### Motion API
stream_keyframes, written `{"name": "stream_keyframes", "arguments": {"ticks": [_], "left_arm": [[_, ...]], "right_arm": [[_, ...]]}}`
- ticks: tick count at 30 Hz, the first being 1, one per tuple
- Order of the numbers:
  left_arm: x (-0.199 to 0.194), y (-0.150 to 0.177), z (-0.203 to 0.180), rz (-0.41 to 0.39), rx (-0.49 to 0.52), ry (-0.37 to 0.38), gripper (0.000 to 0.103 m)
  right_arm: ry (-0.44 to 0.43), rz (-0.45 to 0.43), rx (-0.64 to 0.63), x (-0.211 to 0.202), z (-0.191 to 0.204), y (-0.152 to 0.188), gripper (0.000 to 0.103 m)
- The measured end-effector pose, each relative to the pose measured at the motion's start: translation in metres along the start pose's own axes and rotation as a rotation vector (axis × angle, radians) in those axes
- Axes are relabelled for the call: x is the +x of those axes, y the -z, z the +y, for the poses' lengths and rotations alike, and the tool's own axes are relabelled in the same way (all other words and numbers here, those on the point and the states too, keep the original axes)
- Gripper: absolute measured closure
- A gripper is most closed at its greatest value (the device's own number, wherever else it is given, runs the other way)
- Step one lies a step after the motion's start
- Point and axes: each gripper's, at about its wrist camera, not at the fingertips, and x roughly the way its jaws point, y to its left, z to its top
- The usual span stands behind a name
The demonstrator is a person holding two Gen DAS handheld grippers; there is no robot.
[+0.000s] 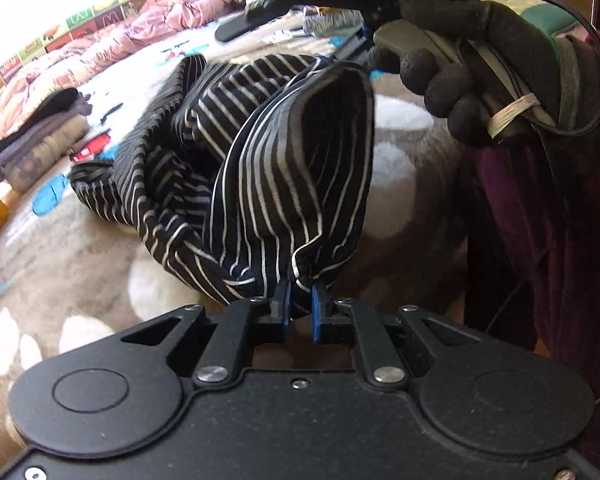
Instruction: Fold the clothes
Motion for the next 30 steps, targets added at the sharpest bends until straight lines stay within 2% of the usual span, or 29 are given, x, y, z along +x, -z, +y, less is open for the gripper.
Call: {"name": "stream_keyframes", "arguments": {"ticks": [1,3,4,8,11,15,20,25,30], "left_arm": [[0.001,0.002,0.000,0.009,-0.010,0.000,0.095],[0.003,0.004,0.003,0.022,-0.036,0.007,0.093],[0.001,0.004,0.005,0.018,-0.046,0.014,0.092],[-0.011,0.004,0.013,-0.018,-0.099,0.043,0.062],[-0.024,0.001,0.023,-0.061,-0.160,0.077,0.059],[-0.036,-0.005,0.042,-0.114,-0.284,0.105,0.056],[-0.030,-0.013,0.071,-0.118,-0.461,0.093,0.048],[-0.016,-0.020,0.090,-0.088,-0.589,0.081,0.044],[-0.007,-0.023,0.105,-0.070,-0.695,0.102,0.041]], "right_arm": [[0.015,0.016,-0.021,0.003,0.002,0.002,0.039],[0.063,0.051,-0.062,0.008,0.005,0.007,0.053],[0.071,0.058,-0.072,0.008,0.005,0.010,0.063],[0.098,0.084,-0.110,0.008,0.007,0.019,0.079],[0.091,0.057,-0.100,-0.002,0.007,0.023,0.089],[0.064,-0.011,-0.035,-0.028,0.001,0.029,0.090],[0.089,-0.093,0.058,-0.062,-0.015,0.034,0.091],[0.179,-0.158,0.190,-0.095,-0.042,0.040,0.091],[0.295,-0.187,0.278,-0.120,-0.063,0.049,0.091]]}}
